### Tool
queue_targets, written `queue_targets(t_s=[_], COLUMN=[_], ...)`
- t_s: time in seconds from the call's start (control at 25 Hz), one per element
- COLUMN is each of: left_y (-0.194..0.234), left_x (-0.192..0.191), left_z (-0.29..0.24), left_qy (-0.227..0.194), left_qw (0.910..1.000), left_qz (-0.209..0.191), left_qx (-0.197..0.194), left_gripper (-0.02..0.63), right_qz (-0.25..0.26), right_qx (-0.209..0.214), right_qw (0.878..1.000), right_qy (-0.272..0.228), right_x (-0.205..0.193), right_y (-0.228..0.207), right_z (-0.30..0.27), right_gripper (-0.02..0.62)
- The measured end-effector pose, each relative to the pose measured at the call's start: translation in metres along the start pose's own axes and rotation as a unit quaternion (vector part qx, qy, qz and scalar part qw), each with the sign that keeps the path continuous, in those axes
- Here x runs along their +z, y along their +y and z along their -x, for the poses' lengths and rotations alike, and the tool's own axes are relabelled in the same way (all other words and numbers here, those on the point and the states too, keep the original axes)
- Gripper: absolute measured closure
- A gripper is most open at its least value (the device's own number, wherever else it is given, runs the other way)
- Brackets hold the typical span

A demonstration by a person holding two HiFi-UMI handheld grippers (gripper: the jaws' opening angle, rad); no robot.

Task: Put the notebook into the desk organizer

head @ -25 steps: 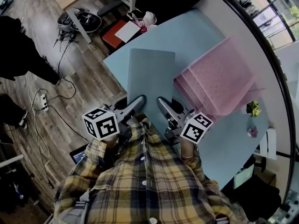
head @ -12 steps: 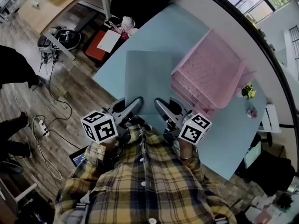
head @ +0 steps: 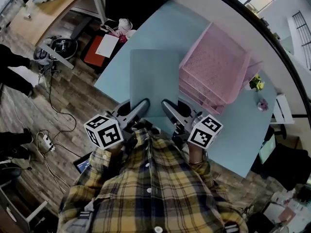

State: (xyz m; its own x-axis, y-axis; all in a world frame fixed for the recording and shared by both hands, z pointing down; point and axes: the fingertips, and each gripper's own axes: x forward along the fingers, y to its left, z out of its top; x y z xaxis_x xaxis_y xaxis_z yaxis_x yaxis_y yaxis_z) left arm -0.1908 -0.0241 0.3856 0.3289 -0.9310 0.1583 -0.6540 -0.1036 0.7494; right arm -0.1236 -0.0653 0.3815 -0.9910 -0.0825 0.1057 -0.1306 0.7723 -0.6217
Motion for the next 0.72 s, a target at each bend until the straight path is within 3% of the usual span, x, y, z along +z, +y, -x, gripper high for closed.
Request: queue_targets(t_s=[0.44, 0.72], left_y=[-0.027, -0.04], left_x=[-0.003, -0.025], left_z=[-0.017, -0.025], left_qy=[0.024, 0.059], left_qw=[0.9986, 0.9957], left_qz=[-0.02, -0.018], left_qx=[-0.043, -0.069], left_gripper=[0.487, 0.486], right_qz=[0.021, 0.012], right_qx=[-0.033, -0.072], right_qw=[0.999, 0.996], right_qy=[-0.036, -0.055], right_x=[0.015, 0.006], right_y=[0.003, 0.001], right_z=[0.03, 0.058], right_gripper=[0.485, 0.485])
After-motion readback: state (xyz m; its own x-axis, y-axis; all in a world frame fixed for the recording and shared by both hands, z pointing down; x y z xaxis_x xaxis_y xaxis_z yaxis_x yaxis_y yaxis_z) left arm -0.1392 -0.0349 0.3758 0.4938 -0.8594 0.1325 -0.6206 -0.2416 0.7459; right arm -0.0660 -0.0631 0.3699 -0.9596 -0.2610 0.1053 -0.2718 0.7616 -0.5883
